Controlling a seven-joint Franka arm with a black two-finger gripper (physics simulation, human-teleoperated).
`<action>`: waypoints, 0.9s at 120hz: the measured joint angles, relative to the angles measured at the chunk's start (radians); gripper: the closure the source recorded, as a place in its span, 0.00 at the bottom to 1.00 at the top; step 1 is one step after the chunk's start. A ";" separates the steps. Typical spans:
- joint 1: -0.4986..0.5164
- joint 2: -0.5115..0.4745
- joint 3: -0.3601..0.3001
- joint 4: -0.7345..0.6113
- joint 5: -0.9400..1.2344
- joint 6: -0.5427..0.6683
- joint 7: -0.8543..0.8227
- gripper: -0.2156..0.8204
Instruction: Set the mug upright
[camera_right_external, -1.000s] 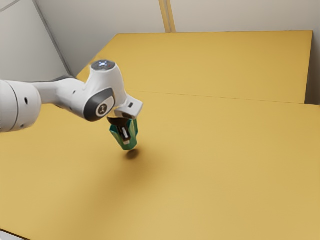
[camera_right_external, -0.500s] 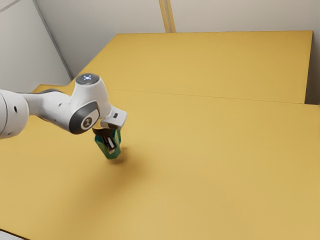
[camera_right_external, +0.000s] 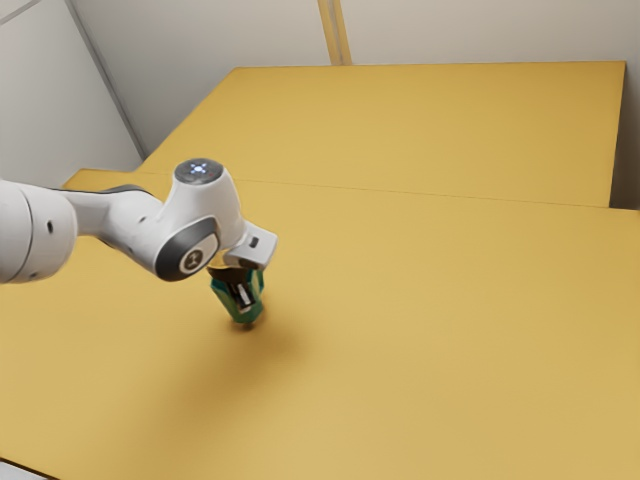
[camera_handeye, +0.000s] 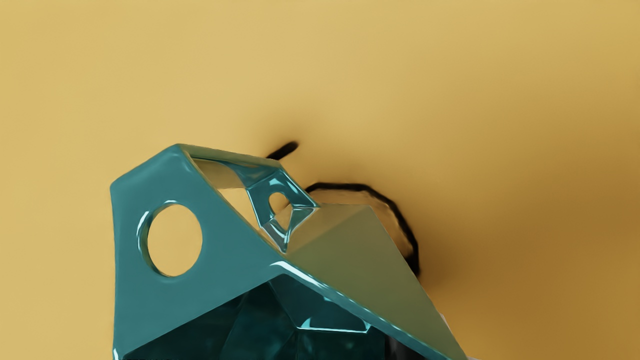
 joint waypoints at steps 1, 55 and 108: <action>-0.001 0.000 0.000 0.000 0.000 0.000 -0.001 0.97; -0.037 0.000 0.003 -0.001 -0.004 0.006 -0.027 0.93; 0.009 -0.006 0.005 0.001 -0.011 0.000 -0.025 0.71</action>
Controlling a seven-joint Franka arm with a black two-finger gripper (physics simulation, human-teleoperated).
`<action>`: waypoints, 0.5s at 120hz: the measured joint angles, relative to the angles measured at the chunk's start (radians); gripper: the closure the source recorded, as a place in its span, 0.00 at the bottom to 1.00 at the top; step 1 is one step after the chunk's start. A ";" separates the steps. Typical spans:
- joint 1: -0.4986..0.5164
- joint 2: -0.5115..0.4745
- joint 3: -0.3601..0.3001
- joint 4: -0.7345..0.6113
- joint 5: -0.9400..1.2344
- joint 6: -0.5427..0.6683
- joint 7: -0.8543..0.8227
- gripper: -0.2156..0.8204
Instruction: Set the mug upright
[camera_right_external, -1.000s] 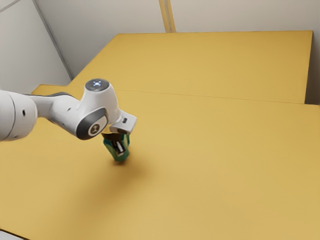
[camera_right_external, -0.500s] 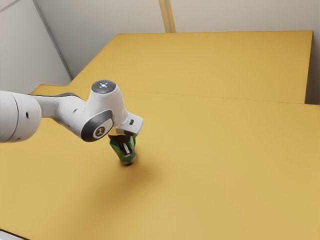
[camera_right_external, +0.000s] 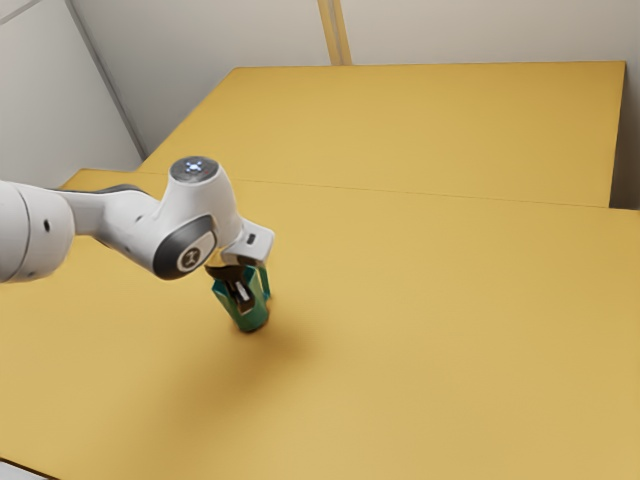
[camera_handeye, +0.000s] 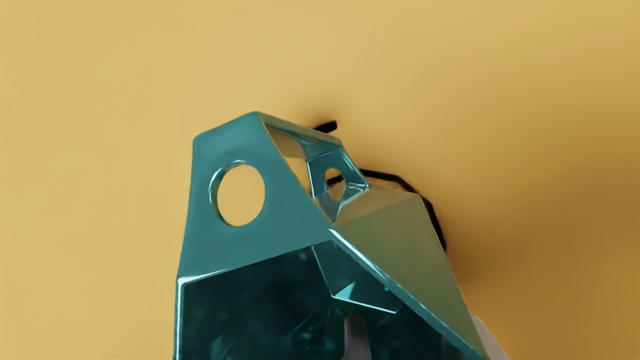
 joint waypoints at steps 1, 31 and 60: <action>0.002 0.000 0.000 0.000 0.000 0.000 0.000 0.70; 0.043 -0.006 -0.001 0.008 -0.002 -0.009 -0.002 0.62; 0.053 -0.008 -0.010 0.014 -0.011 -0.012 -0.006 0.58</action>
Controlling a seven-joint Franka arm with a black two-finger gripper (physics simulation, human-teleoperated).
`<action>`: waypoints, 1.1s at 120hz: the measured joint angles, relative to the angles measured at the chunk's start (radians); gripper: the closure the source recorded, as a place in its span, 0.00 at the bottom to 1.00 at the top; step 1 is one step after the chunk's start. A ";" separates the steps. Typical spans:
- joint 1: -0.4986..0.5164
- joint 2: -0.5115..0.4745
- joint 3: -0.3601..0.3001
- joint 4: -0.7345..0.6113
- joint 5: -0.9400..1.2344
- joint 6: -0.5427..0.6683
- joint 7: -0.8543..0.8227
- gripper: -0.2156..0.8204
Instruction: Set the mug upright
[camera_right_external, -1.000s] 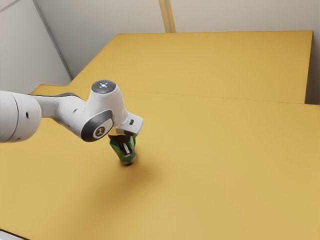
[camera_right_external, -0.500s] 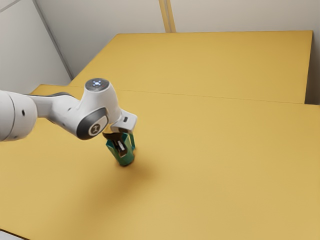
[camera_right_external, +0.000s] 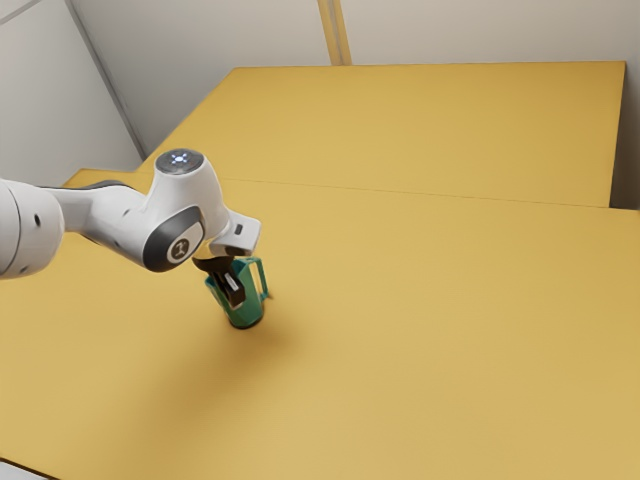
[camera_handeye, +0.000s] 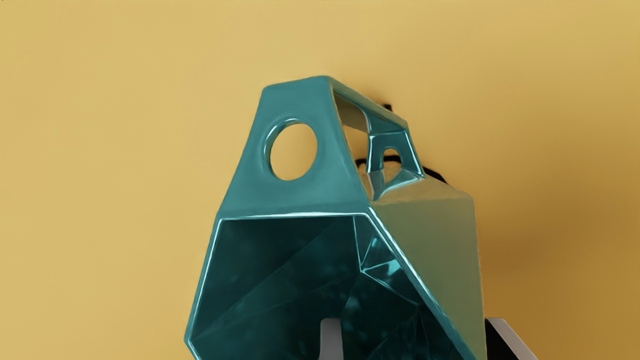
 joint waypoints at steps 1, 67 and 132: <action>0.000 0.000 -0.001 0.000 0.000 0.000 0.000 0.58; -0.051 -0.008 -0.019 0.043 -0.043 0.001 -0.021 0.54; -0.039 -0.011 -0.040 0.251 -0.144 -0.127 -0.027 0.48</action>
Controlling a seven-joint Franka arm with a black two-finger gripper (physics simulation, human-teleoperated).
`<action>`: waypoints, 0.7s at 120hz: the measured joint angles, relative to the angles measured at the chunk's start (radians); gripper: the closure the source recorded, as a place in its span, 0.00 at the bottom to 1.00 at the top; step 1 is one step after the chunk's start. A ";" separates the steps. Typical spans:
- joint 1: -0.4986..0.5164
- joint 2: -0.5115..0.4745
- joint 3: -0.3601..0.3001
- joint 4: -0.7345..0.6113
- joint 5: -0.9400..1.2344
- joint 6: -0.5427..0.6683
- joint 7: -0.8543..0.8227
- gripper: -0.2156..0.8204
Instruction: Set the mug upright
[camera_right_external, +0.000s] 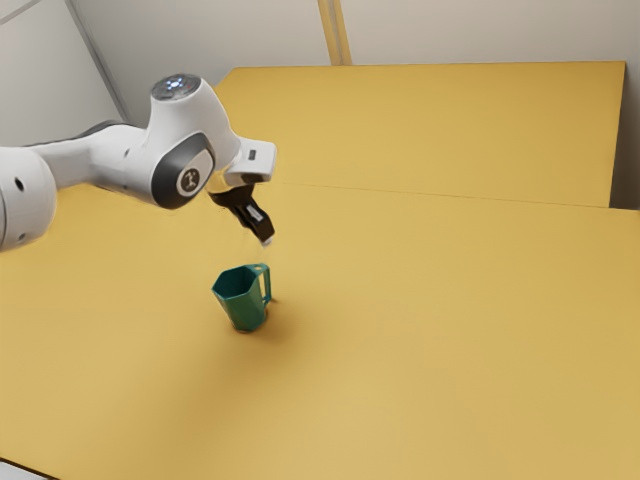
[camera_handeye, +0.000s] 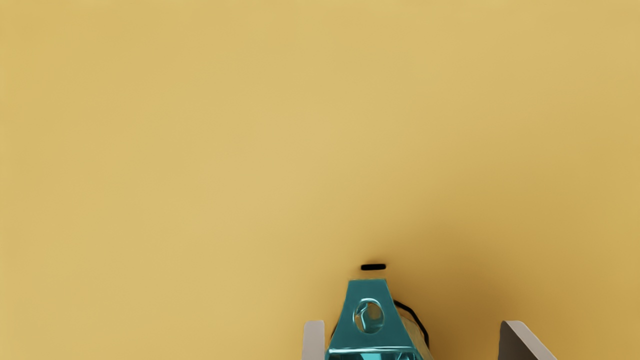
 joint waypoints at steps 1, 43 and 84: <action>-0.001 0.002 0.000 0.010 -0.003 -0.007 0.000 0.48; 0.021 0.149 0.002 0.385 -0.141 -0.352 -0.024 0.27; 0.023 0.153 -0.006 0.465 -0.161 -0.550 -0.111 0.22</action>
